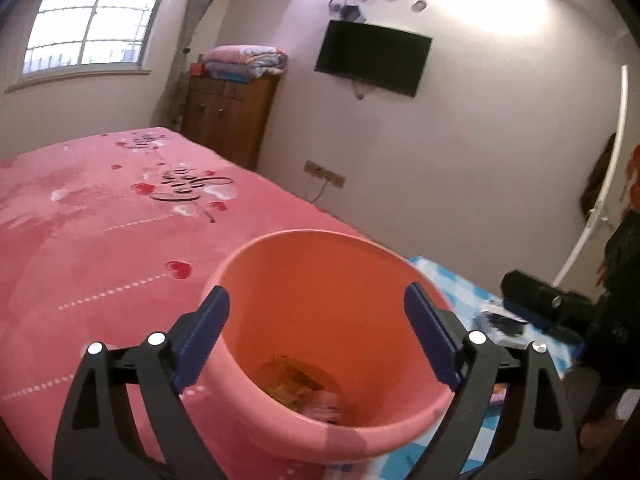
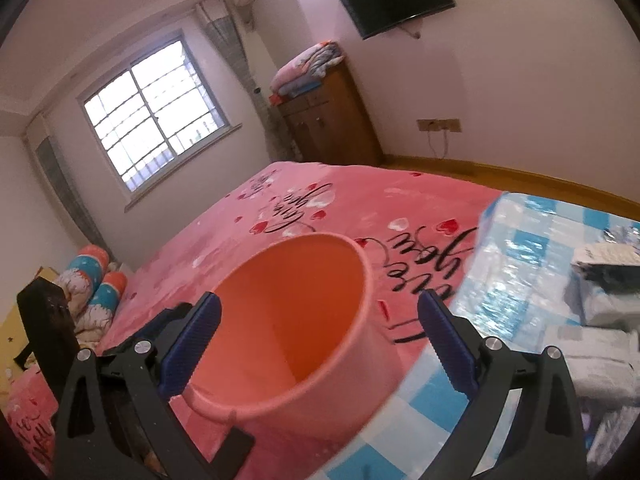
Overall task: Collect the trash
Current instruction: 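Open the left gripper over the orange bucket to drop the chip bag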
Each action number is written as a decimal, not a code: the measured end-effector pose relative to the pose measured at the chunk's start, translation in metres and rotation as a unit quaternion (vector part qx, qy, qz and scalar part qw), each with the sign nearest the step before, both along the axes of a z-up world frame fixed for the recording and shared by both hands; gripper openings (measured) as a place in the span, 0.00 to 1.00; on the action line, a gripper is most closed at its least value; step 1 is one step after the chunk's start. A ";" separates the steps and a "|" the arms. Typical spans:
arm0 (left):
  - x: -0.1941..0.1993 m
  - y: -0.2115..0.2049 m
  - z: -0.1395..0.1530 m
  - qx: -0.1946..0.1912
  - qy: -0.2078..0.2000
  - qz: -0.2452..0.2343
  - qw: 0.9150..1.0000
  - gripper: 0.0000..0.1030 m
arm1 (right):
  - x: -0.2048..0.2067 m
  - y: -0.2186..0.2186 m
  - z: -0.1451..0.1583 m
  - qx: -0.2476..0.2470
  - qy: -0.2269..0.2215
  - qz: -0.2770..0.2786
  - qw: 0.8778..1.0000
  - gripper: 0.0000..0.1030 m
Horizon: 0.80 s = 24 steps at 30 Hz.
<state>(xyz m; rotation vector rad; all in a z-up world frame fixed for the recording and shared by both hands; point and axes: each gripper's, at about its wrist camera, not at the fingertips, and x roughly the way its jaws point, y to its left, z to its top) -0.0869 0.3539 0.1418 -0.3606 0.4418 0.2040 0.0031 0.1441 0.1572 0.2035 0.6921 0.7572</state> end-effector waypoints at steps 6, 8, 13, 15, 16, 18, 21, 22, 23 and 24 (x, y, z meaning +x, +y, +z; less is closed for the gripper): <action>-0.006 -0.020 -0.006 -0.013 -0.012 -0.025 1.000 0.87 | -0.020 -0.034 -0.013 0.007 0.008 -0.034 0.999 0.94; -0.010 -0.028 -0.005 -0.010 -0.021 -0.029 0.999 0.87 | -0.026 -0.043 -0.019 0.001 0.006 -0.044 0.999 0.94; -0.012 -0.056 -0.003 0.050 -0.013 -0.039 0.998 0.87 | -0.040 -0.065 -0.031 -0.003 0.002 -0.074 0.997 0.94; -0.010 -0.065 -0.005 0.060 0.002 -0.047 0.997 0.87 | -0.045 -0.075 -0.035 -0.008 -0.003 -0.088 0.996 0.94; -0.010 -0.071 -0.006 0.063 0.009 -0.054 0.997 0.87 | -0.048 -0.080 -0.036 -0.010 -0.007 -0.096 0.995 0.94; -0.008 -0.080 -0.010 0.063 0.017 -0.070 0.995 0.87 | -0.052 -0.089 -0.039 -0.013 -0.013 -0.105 0.994 0.94; -0.010 -0.093 -0.016 0.068 0.027 -0.089 0.993 0.87 | -0.061 -0.100 -0.042 -0.019 -0.024 -0.119 0.992 0.94; -0.011 -0.098 -0.018 0.071 0.028 -0.094 0.993 0.87 | -0.063 -0.105 -0.044 -0.019 -0.025 -0.123 0.992 0.95; -0.012 -0.102 -0.019 0.075 0.029 -0.099 0.992 0.87 | -0.065 -0.107 -0.045 -0.018 -0.025 -0.125 0.992 0.95; -0.013 -0.107 -0.020 0.082 0.027 -0.105 0.991 0.87 | -0.067 -0.112 -0.046 -0.016 -0.027 -0.127 0.991 0.95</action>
